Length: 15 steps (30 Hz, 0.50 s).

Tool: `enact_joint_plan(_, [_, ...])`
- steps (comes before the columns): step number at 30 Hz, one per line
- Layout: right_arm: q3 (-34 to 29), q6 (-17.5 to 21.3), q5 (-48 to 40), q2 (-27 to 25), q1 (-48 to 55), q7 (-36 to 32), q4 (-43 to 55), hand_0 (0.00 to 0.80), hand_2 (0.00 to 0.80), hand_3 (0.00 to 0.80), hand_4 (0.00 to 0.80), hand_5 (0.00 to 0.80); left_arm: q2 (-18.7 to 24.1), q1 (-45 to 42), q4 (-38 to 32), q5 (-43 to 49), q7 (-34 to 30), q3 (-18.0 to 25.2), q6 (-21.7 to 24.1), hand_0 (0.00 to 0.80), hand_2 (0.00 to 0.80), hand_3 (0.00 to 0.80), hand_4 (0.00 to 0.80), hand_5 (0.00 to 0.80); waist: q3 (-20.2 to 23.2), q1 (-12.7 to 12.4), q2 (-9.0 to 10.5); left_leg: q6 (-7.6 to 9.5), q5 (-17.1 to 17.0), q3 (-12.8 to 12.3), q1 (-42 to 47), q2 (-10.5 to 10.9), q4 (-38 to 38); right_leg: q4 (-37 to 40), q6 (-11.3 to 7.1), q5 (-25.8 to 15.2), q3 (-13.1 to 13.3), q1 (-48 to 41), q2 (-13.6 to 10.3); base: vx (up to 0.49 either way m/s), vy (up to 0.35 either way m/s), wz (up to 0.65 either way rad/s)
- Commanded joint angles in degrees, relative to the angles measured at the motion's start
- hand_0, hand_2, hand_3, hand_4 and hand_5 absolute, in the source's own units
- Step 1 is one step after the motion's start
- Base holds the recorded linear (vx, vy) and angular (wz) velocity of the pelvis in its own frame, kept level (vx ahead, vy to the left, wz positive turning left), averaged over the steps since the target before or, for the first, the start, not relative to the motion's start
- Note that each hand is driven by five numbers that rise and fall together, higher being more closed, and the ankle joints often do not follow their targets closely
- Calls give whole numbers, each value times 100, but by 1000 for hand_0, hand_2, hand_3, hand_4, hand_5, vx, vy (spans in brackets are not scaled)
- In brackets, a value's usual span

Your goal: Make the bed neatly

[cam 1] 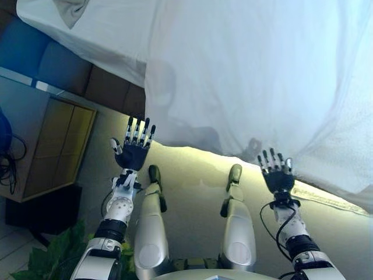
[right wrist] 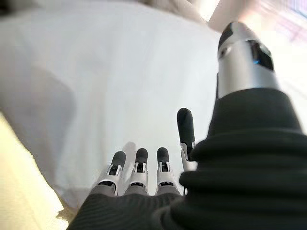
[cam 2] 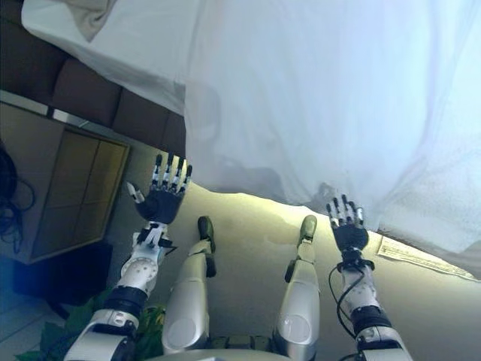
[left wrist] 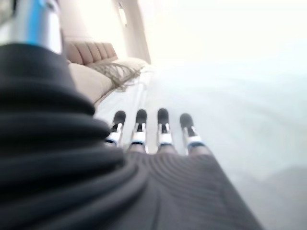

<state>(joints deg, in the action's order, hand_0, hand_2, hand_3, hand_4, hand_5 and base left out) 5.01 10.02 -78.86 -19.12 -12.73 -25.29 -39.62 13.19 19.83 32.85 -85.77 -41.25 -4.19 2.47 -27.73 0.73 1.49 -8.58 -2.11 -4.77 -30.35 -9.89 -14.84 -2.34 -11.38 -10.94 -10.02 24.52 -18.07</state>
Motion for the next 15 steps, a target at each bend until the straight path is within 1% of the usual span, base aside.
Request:
enact_joint_plan(1, [37, 13, 75, -285, -479, 473, 187, 0, 0, 0, 0, 0, 322, 497, 193, -24, 5, -198, -249, 0, 0, 0, 0, 0, 47, -163, 192, 117, -161, 52, -219, 70, 55, -79, -167, -301, -85, 72, -309, -5, -99, 8])
enact_joint_plan(4, [63, -70, -183, -360, -914, 513, -40, 0, 0, 0, 0, 0, 365, 826, 394, -197, 15, -248, -464, 0, 0, 0, 0, 0, -15, -206, 207, 109, -199, 62, -285, 64, 90, -39, -171, -371, -152, 115, -321, -14, -69, 5])
enact_joint_plan(5, [55, -84, -264, -430, -1163, 483, -141, 0, 0, 0, 0, 0, 386, 1046, 488, -381, 10, -280, -617, 0, 0, 0, 0, 0, -43, -219, 203, 107, -221, 61, -356, 63, 83, -55, -176, -391, -170, 178, -334, -17, -36, 3])
enact_joint_plan(7, [54, -109, -345, -517, -1494, 422, -232, 0, 0, 0, 0, 0, 419, 1341, 631, -546, -69, -347, -727, 0, 0, 0, 0, 0, -71, -215, 193, 116, -241, 59, -461, 73, 68, -82, -178, -413, -177, 281, -348, -15, -28, 7])
enact_joint_plan(11, [112, -192, -503, -689, -2024, 290, -74, 0, 0, 0, 0, 0, 400, 1806, 617, -548, -144, -513, -839, 0, 0, 0, 0, 0, -170, -231, 197, 145, -273, 90, -742, 115, -17, -191, -202, -473, -164, 591, -416, -24, -45, 6])
enact_joint_plan(15, [196, -494, -421, -880, -2509, 233, -83, 0, 0, 0, 0, 0, 438, 2093, 598, -549, -175, -669, -990, 0, 0, 0, 0, 0, -206, -229, 142, 148, -319, 85, -949, 109, -30, -216, -246, -510, -152, 861, -430, 4, 1, -1])
